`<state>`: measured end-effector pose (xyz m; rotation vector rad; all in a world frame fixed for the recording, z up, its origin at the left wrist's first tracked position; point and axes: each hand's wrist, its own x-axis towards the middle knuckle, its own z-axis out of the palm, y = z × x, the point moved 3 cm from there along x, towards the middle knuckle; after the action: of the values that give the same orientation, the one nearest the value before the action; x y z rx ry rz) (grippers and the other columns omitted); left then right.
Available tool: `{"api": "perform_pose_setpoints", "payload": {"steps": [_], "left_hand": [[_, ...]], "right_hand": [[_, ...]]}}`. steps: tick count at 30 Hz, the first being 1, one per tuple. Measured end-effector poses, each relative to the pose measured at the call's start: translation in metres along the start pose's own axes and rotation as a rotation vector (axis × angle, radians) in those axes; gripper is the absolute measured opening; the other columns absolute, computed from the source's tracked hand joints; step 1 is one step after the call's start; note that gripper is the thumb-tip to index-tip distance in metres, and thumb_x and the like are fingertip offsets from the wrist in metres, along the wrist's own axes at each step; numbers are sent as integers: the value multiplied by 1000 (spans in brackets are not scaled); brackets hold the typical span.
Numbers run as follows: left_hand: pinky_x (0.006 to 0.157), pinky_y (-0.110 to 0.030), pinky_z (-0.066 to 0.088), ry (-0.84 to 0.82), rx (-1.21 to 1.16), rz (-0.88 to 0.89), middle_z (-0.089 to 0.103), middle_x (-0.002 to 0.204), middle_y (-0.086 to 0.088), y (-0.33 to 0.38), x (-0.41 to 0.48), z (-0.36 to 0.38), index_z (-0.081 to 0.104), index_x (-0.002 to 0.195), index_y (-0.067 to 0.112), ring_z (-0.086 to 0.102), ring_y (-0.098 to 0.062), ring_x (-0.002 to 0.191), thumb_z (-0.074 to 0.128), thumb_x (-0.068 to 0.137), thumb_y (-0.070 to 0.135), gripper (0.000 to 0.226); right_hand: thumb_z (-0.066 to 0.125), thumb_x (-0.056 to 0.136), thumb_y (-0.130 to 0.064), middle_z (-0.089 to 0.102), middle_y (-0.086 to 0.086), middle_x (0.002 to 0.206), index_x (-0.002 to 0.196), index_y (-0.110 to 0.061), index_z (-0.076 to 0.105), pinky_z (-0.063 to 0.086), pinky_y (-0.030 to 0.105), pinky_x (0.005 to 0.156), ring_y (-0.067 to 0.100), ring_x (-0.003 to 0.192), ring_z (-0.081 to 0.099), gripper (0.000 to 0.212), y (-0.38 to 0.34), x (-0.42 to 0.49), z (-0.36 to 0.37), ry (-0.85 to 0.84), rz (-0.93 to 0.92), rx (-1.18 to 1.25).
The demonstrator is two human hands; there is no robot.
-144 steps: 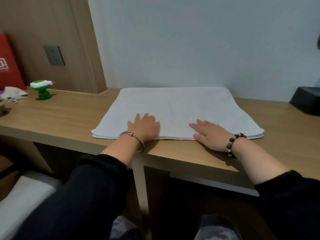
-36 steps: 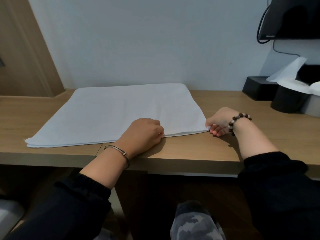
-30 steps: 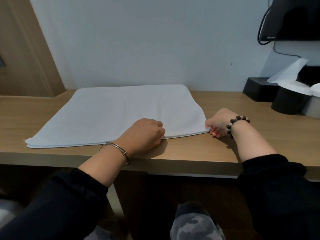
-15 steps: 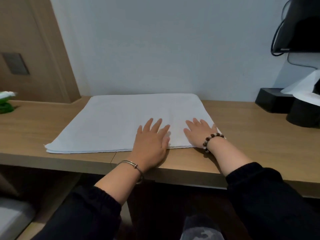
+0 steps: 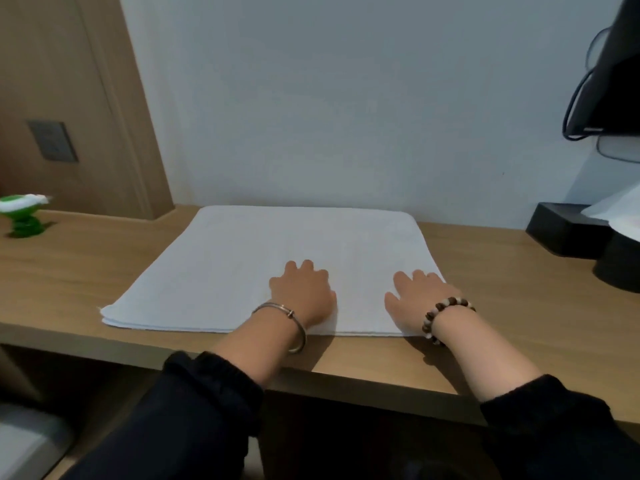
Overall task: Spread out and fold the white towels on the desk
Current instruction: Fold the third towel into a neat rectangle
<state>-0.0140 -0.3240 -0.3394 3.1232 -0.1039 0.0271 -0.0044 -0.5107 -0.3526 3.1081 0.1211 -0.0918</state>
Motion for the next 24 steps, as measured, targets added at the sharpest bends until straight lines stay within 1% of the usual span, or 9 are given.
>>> {"api": "perform_pose_setpoints", "payload": {"steps": [5,9,11,13,15,17,19,21,24], "left_hand": [[98,-43,34,-88,-39,-29,39,134,-10,14,63,-14,46,130,10,34,-31,126,36,93,19,39],[100,-45,30,-51,-117,-2,36,139,-8,28,110,-3,39,135,16,30,-30,129,35,95,25,41],[105,-50,25,-14,-108,38,26,147,-4,33,122,9,31,140,24,19,-29,137,31,96,37,46],[110,-55,14,-18,-117,64,13,156,0,35,130,23,20,146,27,6,-27,143,22,96,45,53],[112,-57,6,-17,-124,64,5,159,3,33,133,33,13,149,26,0,-24,145,15,96,48,57],[111,-57,5,15,-105,74,4,159,3,31,134,36,11,150,25,0,-22,145,14,96,47,58],[112,-57,4,28,-113,78,3,159,2,30,133,38,10,150,24,0,-22,146,14,97,47,58],[113,-57,3,30,-114,77,2,159,2,31,132,37,9,151,25,-2,-22,146,14,97,46,58],[113,-57,2,24,-118,84,0,159,2,31,132,37,8,150,27,-3,-23,146,15,97,45,57]], "right_hand": [[35,96,-32,63,7,101,91,-13,55,41,28,69,24,79,54,28,-1,21,-45,-87,-22,-70],[32,93,-17,72,10,71,80,-5,66,48,21,53,22,58,69,39,8,45,-60,-436,42,157],[30,91,-16,72,11,71,75,-5,66,53,26,58,24,63,71,41,15,58,-52,-447,56,190],[37,89,-15,71,11,83,72,-10,64,53,28,70,27,81,70,32,20,82,-45,-181,10,195],[41,94,-17,63,10,115,100,-12,66,44,29,89,26,112,57,26,17,106,-37,62,-60,259],[34,100,-22,38,8,148,137,-15,45,23,36,111,21,137,32,39,7,124,-20,67,-133,299],[23,101,-29,12,2,159,149,-23,23,4,48,115,18,146,8,48,6,139,-1,9,-156,138],[16,101,-40,-1,-3,160,151,-29,9,-2,52,114,16,146,-1,52,17,151,15,-25,-117,54],[23,101,-41,7,1,160,150,-24,21,3,50,115,18,146,5,52,40,160,19,-5,-95,153]]}}
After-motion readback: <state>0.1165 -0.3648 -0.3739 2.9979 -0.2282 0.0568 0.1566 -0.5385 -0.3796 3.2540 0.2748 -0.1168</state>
